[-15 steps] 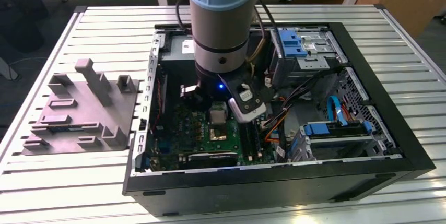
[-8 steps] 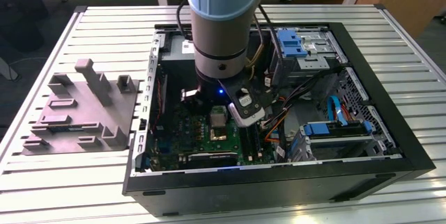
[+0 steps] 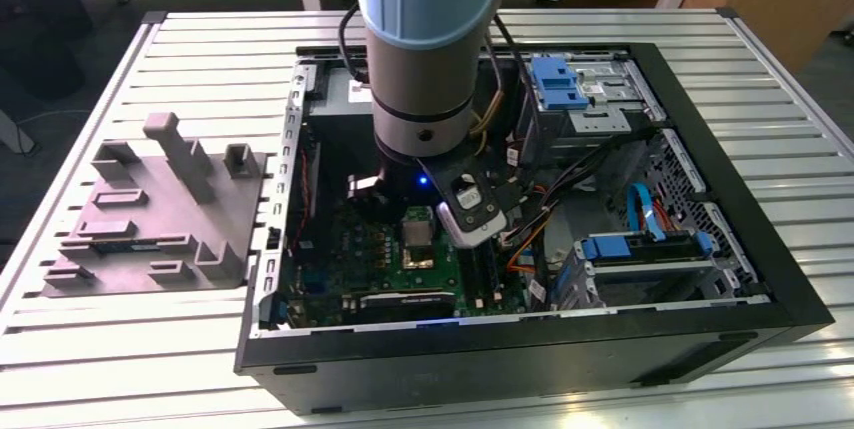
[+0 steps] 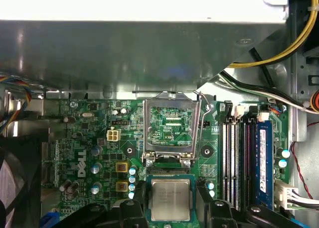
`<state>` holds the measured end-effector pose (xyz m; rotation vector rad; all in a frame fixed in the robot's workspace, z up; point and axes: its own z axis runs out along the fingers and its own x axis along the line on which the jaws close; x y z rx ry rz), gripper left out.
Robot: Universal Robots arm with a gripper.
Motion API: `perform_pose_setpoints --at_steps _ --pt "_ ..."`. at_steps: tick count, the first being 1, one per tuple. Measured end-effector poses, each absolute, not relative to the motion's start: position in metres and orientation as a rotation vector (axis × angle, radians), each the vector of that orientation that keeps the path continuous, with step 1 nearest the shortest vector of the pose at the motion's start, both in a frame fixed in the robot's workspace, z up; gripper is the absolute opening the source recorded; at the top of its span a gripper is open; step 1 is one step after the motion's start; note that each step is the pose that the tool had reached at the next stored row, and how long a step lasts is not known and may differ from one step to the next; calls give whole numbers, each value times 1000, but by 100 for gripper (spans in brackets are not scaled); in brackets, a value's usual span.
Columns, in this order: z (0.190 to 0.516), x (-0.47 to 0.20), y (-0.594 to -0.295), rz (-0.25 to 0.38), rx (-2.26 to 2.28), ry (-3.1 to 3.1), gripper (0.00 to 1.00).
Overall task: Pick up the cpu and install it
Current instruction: 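Place the cpu into insertion slot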
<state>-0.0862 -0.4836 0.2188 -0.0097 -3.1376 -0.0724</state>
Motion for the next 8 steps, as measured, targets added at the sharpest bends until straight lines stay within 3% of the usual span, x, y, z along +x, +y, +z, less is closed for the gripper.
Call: perform_pose_setpoints --at_steps 8 --pt "215 -86 -484 -72 -10 -3138 47"
